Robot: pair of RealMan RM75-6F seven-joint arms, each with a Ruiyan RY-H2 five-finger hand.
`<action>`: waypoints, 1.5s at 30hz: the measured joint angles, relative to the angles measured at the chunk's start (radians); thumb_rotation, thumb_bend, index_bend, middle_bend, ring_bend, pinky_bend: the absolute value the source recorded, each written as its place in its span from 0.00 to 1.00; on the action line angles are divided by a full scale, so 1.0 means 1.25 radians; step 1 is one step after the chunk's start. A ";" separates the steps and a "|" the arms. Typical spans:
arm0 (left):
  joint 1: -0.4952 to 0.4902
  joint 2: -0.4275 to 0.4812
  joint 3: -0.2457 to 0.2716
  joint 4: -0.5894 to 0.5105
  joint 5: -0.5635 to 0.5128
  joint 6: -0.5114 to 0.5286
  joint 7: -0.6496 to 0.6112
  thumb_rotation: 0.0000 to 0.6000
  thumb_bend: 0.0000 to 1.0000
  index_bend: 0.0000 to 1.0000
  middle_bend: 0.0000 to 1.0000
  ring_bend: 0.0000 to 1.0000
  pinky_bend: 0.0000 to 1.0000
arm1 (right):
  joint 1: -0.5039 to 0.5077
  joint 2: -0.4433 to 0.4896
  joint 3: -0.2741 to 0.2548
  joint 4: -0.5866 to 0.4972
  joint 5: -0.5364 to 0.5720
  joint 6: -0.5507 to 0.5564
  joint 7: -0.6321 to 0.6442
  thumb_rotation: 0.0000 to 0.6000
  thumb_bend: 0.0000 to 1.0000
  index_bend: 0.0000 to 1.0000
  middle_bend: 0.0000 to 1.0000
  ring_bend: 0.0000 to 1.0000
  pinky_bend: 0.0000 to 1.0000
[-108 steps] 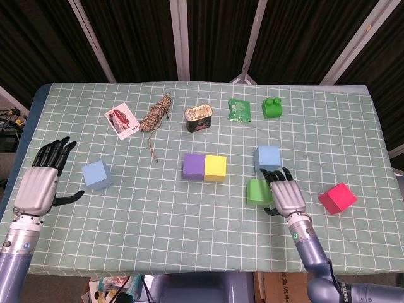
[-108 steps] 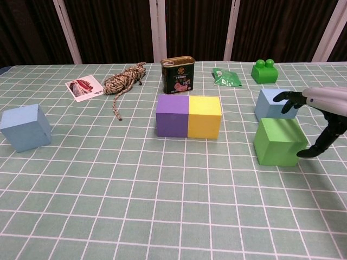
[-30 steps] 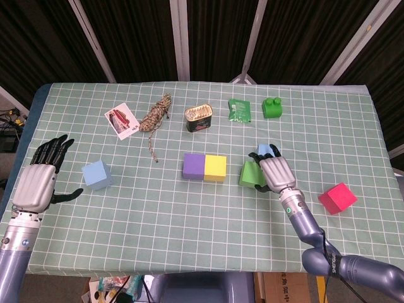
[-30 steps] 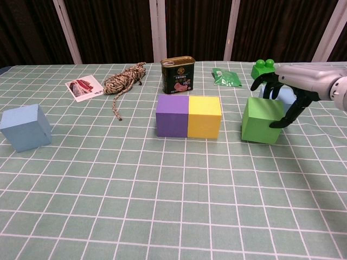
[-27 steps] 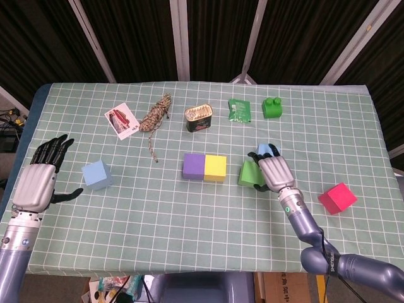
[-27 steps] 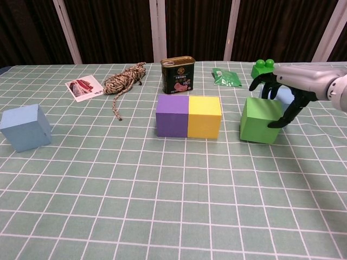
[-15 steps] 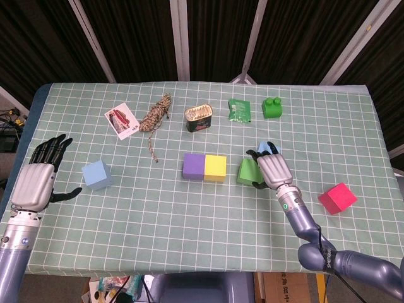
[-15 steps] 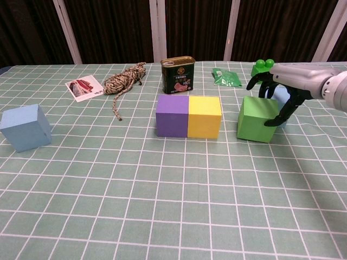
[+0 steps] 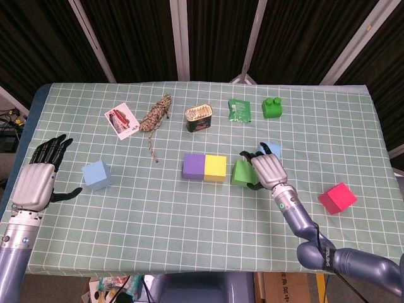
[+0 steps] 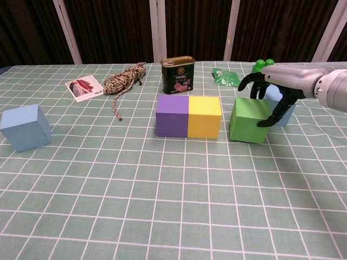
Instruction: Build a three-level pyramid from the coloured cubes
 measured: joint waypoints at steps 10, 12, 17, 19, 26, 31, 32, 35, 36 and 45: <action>-0.002 0.000 0.000 0.005 -0.008 -0.005 -0.001 1.00 0.10 0.00 0.00 0.00 0.06 | 0.010 -0.010 -0.001 0.020 -0.009 0.002 0.006 1.00 0.27 0.21 0.49 0.30 0.00; -0.002 0.000 0.000 0.004 -0.008 -0.005 -0.001 1.00 0.10 0.00 0.00 0.00 0.06 | 0.012 -0.009 -0.003 0.019 -0.007 -0.002 0.008 1.00 0.27 0.21 0.49 0.30 0.00; -0.002 0.000 0.001 0.004 -0.008 -0.006 0.001 1.00 0.10 0.00 0.00 0.00 0.06 | 0.013 -0.009 -0.003 0.018 -0.010 -0.001 0.013 1.00 0.27 0.21 0.49 0.30 0.00; -0.002 0.000 0.002 0.003 -0.007 -0.006 0.001 1.00 0.10 0.00 0.00 0.00 0.06 | 0.014 -0.009 -0.004 0.018 -0.011 -0.001 0.013 1.00 0.27 0.21 0.49 0.30 0.00; -0.002 0.000 0.002 0.003 -0.007 -0.006 0.001 1.00 0.10 0.00 0.00 0.00 0.06 | 0.018 -0.010 -0.007 0.019 -0.013 -0.003 0.013 1.00 0.27 0.21 0.49 0.30 0.00; -0.003 -0.001 0.002 0.005 -0.010 -0.007 0.001 1.00 0.10 0.00 0.00 0.00 0.06 | 0.021 -0.017 -0.007 0.027 -0.010 -0.003 0.012 1.00 0.27 0.21 0.49 0.30 0.00; -0.003 -0.001 0.001 0.006 -0.011 -0.007 0.001 1.00 0.10 0.00 0.00 0.00 0.06 | 0.023 -0.020 -0.006 0.030 -0.008 -0.003 0.011 1.00 0.27 0.21 0.49 0.30 0.00; -0.004 -0.002 0.000 0.009 -0.016 -0.009 0.001 1.00 0.10 0.00 0.00 0.00 0.06 | 0.028 -0.028 -0.003 0.042 -0.002 -0.005 0.010 1.00 0.27 0.21 0.49 0.30 0.00; -0.004 -0.002 0.000 0.010 -0.018 -0.009 0.001 1.00 0.10 0.00 0.00 0.00 0.06 | 0.030 -0.031 -0.002 0.045 0.000 -0.006 0.010 1.00 0.27 0.21 0.49 0.30 0.00; -0.005 -0.003 -0.001 0.015 -0.024 -0.013 0.000 1.00 0.10 0.00 0.00 0.00 0.06 | 0.036 -0.038 -0.002 0.057 0.004 -0.012 0.011 1.00 0.27 0.21 0.49 0.30 0.00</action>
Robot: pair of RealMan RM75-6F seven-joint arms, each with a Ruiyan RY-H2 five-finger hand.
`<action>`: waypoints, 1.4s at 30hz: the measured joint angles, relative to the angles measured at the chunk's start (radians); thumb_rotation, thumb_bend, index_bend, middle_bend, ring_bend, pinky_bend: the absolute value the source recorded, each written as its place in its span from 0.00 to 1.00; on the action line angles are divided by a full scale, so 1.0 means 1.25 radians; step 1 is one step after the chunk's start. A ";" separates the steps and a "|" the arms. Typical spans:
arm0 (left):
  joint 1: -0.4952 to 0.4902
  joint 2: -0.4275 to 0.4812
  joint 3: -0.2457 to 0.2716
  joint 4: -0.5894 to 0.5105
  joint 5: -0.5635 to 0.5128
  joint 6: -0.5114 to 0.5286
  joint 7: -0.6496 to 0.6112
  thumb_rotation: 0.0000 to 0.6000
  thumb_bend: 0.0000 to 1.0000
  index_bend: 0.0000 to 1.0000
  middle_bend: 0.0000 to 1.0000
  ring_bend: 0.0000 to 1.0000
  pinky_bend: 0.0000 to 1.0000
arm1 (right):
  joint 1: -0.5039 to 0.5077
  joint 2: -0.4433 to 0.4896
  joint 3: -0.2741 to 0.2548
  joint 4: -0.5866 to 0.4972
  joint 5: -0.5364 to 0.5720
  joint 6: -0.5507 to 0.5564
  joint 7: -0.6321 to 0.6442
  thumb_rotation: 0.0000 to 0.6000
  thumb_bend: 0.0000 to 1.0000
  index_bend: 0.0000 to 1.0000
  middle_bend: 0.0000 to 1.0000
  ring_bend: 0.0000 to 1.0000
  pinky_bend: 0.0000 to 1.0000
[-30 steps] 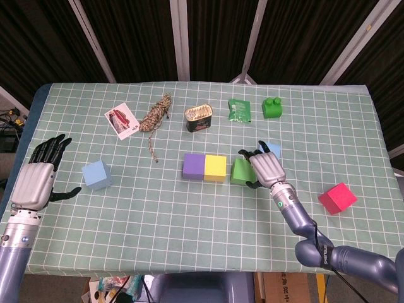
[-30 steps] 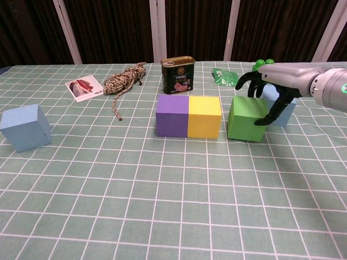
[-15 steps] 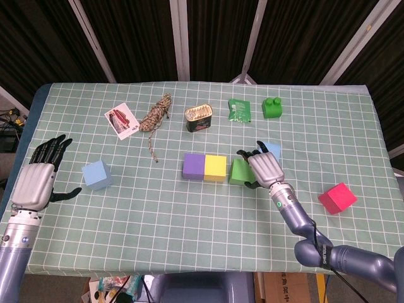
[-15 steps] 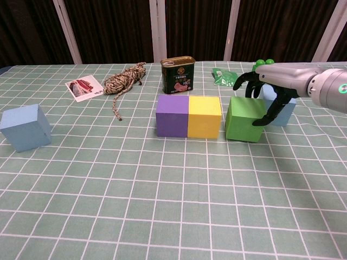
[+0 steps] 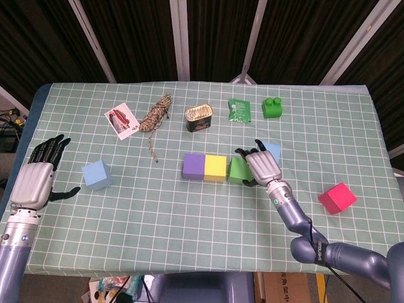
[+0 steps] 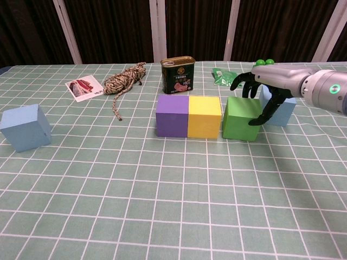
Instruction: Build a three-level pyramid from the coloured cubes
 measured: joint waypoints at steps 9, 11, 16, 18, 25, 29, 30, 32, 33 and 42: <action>-0.001 0.000 0.001 0.001 -0.003 -0.001 0.002 1.00 0.10 0.00 0.00 0.00 0.06 | 0.002 -0.005 0.002 0.001 0.001 0.003 0.005 1.00 0.27 0.21 0.49 0.30 0.00; -0.001 0.000 0.001 0.001 -0.003 -0.002 0.003 1.00 0.10 0.00 0.00 0.00 0.06 | 0.003 -0.005 0.002 0.002 0.000 0.003 0.005 1.00 0.27 0.21 0.49 0.30 0.00; -0.001 0.000 0.000 0.002 -0.004 -0.001 0.002 1.00 0.10 0.00 0.00 0.00 0.06 | 0.004 -0.007 0.001 0.005 -0.003 0.003 0.006 1.00 0.27 0.21 0.49 0.30 0.00; -0.001 -0.001 0.001 0.003 -0.005 -0.002 0.002 1.00 0.10 0.00 0.00 0.00 0.06 | 0.005 -0.008 0.001 0.006 -0.004 0.002 0.008 1.00 0.27 0.21 0.49 0.30 0.00; -0.002 0.000 0.000 0.004 -0.007 -0.003 0.002 1.00 0.10 0.00 0.00 0.00 0.06 | 0.010 -0.020 0.002 0.012 -0.009 0.002 0.013 1.00 0.27 0.21 0.49 0.30 0.00; -0.002 0.000 0.000 0.005 -0.008 -0.003 0.001 1.00 0.10 0.00 0.00 0.00 0.06 | 0.012 -0.024 0.003 0.017 -0.010 0.002 0.015 1.00 0.27 0.21 0.49 0.30 0.00; -0.002 0.000 0.000 0.005 -0.008 -0.003 0.001 1.00 0.10 0.00 0.00 0.00 0.06 | 0.013 -0.025 0.003 0.019 -0.010 0.001 0.014 1.00 0.27 0.21 0.49 0.30 0.00; -0.002 0.000 0.000 0.006 -0.009 -0.003 0.000 1.00 0.10 0.00 0.00 0.00 0.06 | 0.014 -0.026 0.003 0.021 -0.010 0.000 0.013 1.00 0.27 0.21 0.49 0.30 0.00; -0.002 0.000 0.000 0.006 -0.009 -0.003 0.000 1.00 0.10 0.00 0.00 0.00 0.06 | 0.015 -0.027 0.004 0.021 -0.009 -0.001 0.014 1.00 0.27 0.21 0.49 0.30 0.00; -0.002 0.001 0.000 0.009 -0.013 -0.005 -0.001 1.00 0.10 0.00 0.00 0.00 0.06 | 0.018 -0.032 0.003 0.028 -0.007 -0.005 0.012 1.00 0.27 0.21 0.49 0.30 0.00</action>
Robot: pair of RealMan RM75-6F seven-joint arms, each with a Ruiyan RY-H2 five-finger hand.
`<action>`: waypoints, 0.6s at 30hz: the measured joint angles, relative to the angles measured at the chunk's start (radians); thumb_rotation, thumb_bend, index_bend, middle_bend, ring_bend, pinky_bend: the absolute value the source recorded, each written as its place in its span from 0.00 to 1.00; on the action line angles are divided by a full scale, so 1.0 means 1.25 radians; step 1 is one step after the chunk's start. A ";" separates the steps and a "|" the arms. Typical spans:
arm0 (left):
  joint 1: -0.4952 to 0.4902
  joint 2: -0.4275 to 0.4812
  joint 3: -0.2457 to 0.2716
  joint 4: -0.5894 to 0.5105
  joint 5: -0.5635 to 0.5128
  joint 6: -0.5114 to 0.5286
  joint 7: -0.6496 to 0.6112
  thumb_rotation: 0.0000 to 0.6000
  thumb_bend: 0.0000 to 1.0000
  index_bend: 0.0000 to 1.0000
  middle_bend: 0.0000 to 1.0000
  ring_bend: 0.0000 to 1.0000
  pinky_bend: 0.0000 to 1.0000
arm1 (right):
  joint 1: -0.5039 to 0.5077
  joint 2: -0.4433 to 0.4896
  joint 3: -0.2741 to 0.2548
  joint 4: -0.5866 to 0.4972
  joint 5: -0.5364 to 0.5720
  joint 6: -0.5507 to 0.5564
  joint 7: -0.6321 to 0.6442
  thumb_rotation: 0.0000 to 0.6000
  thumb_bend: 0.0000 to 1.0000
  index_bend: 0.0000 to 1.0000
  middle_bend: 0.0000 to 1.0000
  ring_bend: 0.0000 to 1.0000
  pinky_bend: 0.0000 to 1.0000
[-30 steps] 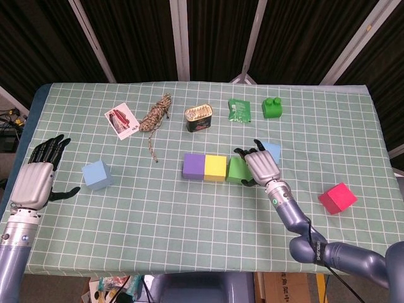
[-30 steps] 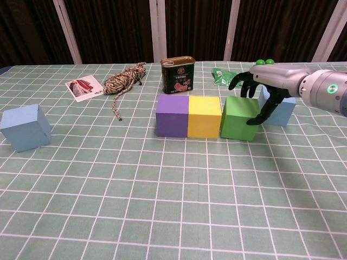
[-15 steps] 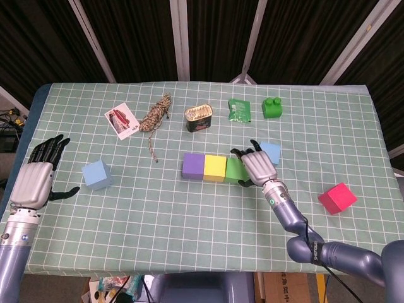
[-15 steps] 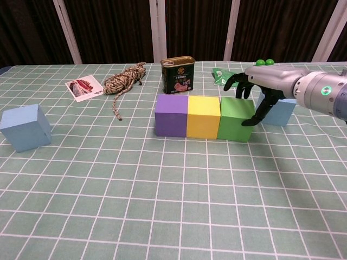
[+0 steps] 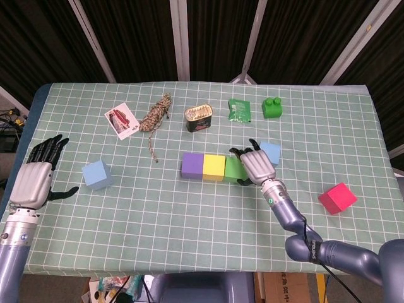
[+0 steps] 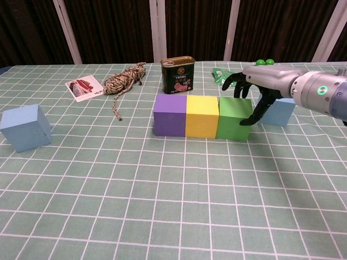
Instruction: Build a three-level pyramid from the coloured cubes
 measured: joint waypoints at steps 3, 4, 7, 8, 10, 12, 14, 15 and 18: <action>0.000 0.000 0.000 0.000 0.000 0.000 0.000 1.00 0.10 0.00 0.00 0.00 0.06 | 0.001 -0.003 0.000 0.001 0.000 0.000 0.000 1.00 0.27 0.21 0.49 0.30 0.00; 0.000 0.000 0.000 0.001 -0.001 0.000 0.000 1.00 0.10 0.00 0.00 0.00 0.06 | 0.001 -0.004 0.000 0.001 0.000 0.000 0.000 1.00 0.27 0.21 0.48 0.30 0.00; 0.000 0.000 0.000 0.001 -0.001 0.000 -0.001 1.00 0.10 0.00 0.00 0.00 0.06 | 0.002 -0.007 -0.001 0.003 -0.001 0.001 -0.002 1.00 0.27 0.21 0.47 0.30 0.00; 0.000 0.000 0.000 0.001 -0.001 0.000 -0.001 1.00 0.10 0.00 0.00 0.00 0.06 | 0.002 -0.008 -0.001 0.003 -0.001 0.002 -0.002 1.00 0.27 0.21 0.47 0.30 0.00; 0.000 0.000 0.000 0.001 -0.003 -0.001 -0.002 1.00 0.11 0.00 0.00 0.00 0.06 | 0.003 -0.009 0.000 0.004 -0.001 0.003 -0.002 1.00 0.27 0.21 0.47 0.30 0.00; 0.000 0.000 0.000 0.002 -0.003 -0.001 -0.002 1.00 0.11 0.00 0.00 0.00 0.06 | 0.003 -0.010 0.000 0.005 0.000 0.003 -0.002 1.00 0.27 0.21 0.46 0.30 0.00; 0.000 0.000 0.000 0.002 -0.003 -0.002 -0.001 1.00 0.11 0.00 0.00 0.00 0.06 | 0.003 -0.010 0.000 0.006 0.000 0.004 -0.002 1.00 0.27 0.21 0.45 0.30 0.00; 0.000 0.000 0.000 0.002 -0.003 -0.002 -0.001 1.00 0.10 0.00 0.00 0.00 0.06 | 0.003 -0.011 0.000 0.006 0.000 0.004 -0.002 1.00 0.27 0.21 0.44 0.30 0.00; -0.001 0.000 0.000 0.002 -0.004 -0.002 -0.001 1.00 0.10 0.00 0.00 0.00 0.06 | 0.003 -0.011 0.000 0.006 -0.002 0.004 -0.001 1.00 0.27 0.21 0.40 0.30 0.00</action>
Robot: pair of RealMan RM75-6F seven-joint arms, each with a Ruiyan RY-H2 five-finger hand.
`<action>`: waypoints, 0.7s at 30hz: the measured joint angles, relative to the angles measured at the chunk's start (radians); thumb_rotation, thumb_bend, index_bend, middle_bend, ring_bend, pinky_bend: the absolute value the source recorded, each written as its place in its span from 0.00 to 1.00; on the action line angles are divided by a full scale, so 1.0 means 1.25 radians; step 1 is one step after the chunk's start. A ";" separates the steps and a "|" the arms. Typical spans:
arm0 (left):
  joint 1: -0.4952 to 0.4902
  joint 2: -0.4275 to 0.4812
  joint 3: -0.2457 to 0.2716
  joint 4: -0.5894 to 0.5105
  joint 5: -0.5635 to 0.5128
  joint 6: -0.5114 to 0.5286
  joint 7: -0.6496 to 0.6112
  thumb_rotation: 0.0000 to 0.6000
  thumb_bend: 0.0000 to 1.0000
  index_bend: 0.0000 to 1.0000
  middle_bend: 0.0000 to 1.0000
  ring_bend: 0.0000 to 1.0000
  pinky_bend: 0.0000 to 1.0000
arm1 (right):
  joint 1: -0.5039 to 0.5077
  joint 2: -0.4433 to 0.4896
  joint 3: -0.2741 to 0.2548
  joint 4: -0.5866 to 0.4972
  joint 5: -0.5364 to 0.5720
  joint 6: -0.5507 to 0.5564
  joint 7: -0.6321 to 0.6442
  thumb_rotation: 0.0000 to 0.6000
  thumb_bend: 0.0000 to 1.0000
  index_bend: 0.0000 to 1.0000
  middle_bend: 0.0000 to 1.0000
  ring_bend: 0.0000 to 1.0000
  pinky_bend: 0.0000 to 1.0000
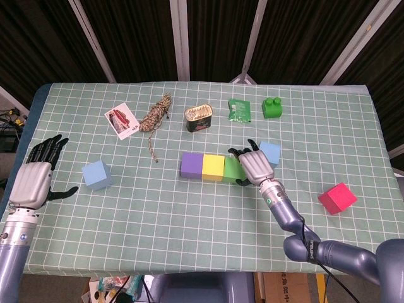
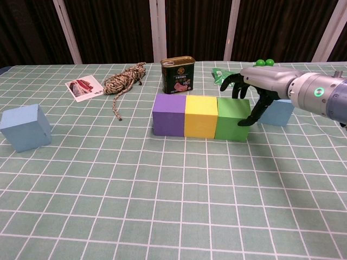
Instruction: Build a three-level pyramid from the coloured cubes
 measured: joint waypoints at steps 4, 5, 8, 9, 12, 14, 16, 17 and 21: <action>0.000 0.000 0.000 0.000 -0.003 0.000 0.002 1.00 0.11 0.00 0.00 0.00 0.06 | -0.001 -0.001 -0.001 -0.001 -0.004 0.003 0.001 1.00 0.27 0.18 0.37 0.30 0.00; 0.000 0.000 0.000 0.000 -0.003 0.000 0.002 1.00 0.11 0.00 0.00 0.00 0.06 | -0.001 -0.001 0.000 -0.001 -0.004 0.003 0.002 1.00 0.27 0.17 0.36 0.30 0.00; 0.000 -0.001 -0.001 0.001 -0.004 0.001 0.003 1.00 0.11 0.00 0.00 0.00 0.06 | -0.001 -0.002 0.000 0.001 -0.005 0.004 0.002 1.00 0.27 0.14 0.34 0.30 0.00; 0.000 -0.001 -0.001 0.001 -0.004 0.001 0.003 1.00 0.11 0.00 0.00 0.00 0.06 | -0.001 -0.003 0.000 0.001 -0.006 0.005 0.003 1.00 0.27 0.14 0.33 0.30 0.00; -0.001 -0.001 -0.001 0.001 -0.005 0.001 0.003 1.00 0.11 0.00 0.00 0.00 0.06 | -0.001 -0.004 0.000 0.002 -0.007 0.006 0.004 1.00 0.26 0.12 0.32 0.30 0.00; -0.001 -0.001 -0.001 0.001 -0.005 0.001 0.003 1.00 0.11 0.00 0.00 0.00 0.06 | -0.001 -0.004 -0.001 0.003 -0.007 0.006 0.002 1.00 0.27 0.10 0.30 0.30 0.00; -0.001 -0.001 -0.001 0.001 -0.005 0.001 0.002 1.00 0.11 0.00 0.00 0.00 0.06 | -0.001 -0.004 -0.002 0.003 -0.006 0.005 0.000 1.00 0.27 0.09 0.29 0.30 0.00; 0.000 -0.001 -0.001 0.001 -0.005 0.001 0.002 1.00 0.11 0.00 0.00 0.00 0.06 | -0.002 -0.004 -0.003 0.003 -0.006 0.005 -0.002 1.00 0.27 0.09 0.29 0.30 0.00; 0.000 -0.001 -0.001 0.001 -0.005 0.001 0.002 1.00 0.11 0.00 0.00 0.00 0.06 | -0.002 -0.002 -0.004 -0.003 -0.004 0.007 -0.008 1.00 0.27 0.08 0.28 0.30 0.00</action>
